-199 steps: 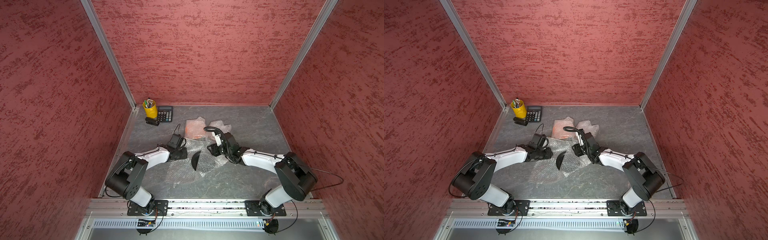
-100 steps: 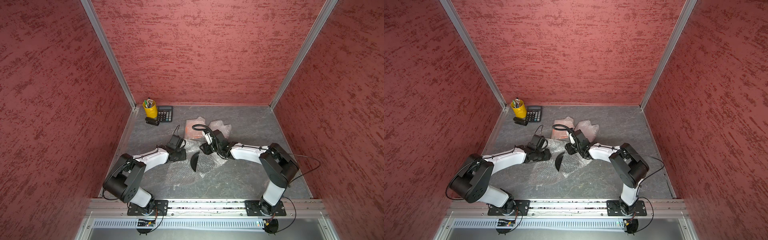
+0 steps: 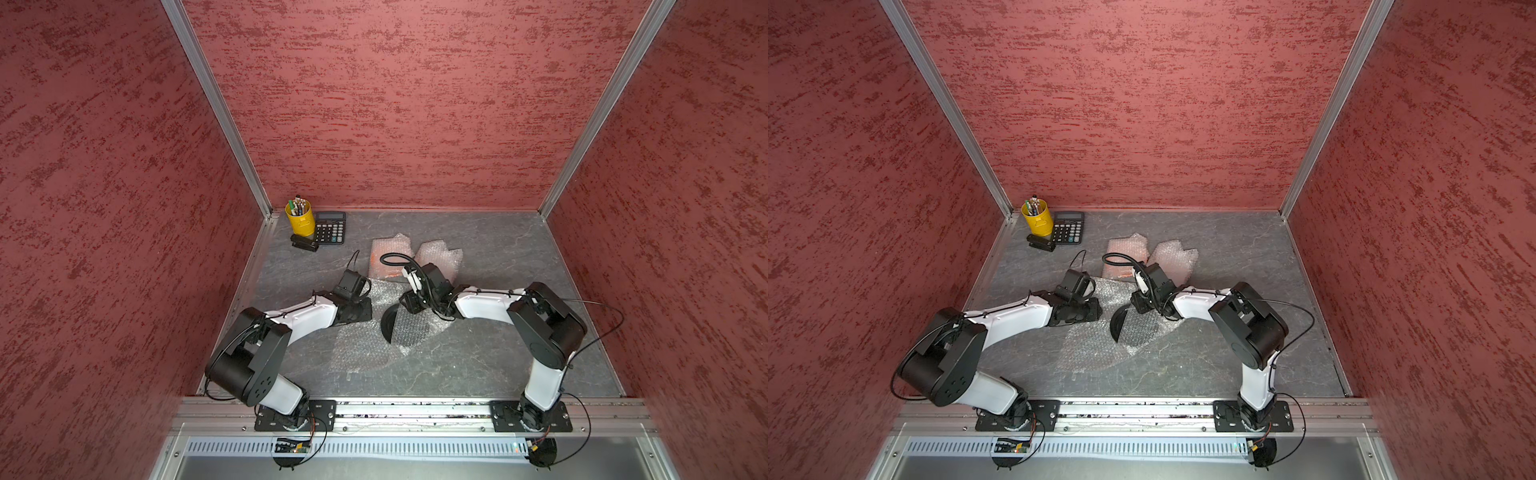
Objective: Unpack dinner plates from bubble wrap
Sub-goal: Unwrap the bubble wrap at the center of the board.
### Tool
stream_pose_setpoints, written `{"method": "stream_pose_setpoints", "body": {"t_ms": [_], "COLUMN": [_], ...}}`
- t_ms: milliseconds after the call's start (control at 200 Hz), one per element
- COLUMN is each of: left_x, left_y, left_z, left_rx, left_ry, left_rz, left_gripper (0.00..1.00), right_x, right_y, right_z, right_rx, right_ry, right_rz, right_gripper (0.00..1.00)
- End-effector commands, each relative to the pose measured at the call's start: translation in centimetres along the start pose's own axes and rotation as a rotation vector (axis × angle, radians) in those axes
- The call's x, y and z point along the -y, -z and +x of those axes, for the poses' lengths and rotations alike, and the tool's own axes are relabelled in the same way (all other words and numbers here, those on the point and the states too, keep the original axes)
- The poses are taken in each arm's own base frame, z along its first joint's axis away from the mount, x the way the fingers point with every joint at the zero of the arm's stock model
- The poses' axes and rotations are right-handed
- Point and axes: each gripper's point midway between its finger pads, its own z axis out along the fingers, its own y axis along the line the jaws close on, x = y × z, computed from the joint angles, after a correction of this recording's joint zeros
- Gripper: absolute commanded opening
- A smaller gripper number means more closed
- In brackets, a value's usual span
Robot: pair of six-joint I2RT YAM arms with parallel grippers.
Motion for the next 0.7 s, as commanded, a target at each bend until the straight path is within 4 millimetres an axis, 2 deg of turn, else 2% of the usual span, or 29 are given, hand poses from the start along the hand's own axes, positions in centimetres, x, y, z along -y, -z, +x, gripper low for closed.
{"method": "stream_pose_setpoints", "body": {"t_ms": [0,230,486,696], "left_x": [-0.8,-0.8,-0.8,-0.8], "left_y": [0.1,0.1,0.1,0.0], "left_z": [1.1,1.1,1.1,1.1], "left_rx": [-0.025,-0.026,-0.025,-0.025], "left_ry": [0.007,0.006,0.008,0.008], "left_rz": [-0.03,-0.03,-0.033,-0.034], "left_gripper": [0.4,0.4,0.4,0.4], "right_x": [-0.4,-0.3,-0.2,-0.3], "right_y": [0.0,0.2,1.0,1.4], "right_z": [-1.0,-1.2,-1.5,-1.5], "right_rx": [0.015,0.026,0.047,0.054], "right_ry": [0.012,0.008,0.014,0.016], "right_rz": [0.0,0.008,0.022,0.019], "right_gripper": [0.41,0.28,0.07,0.0]}}
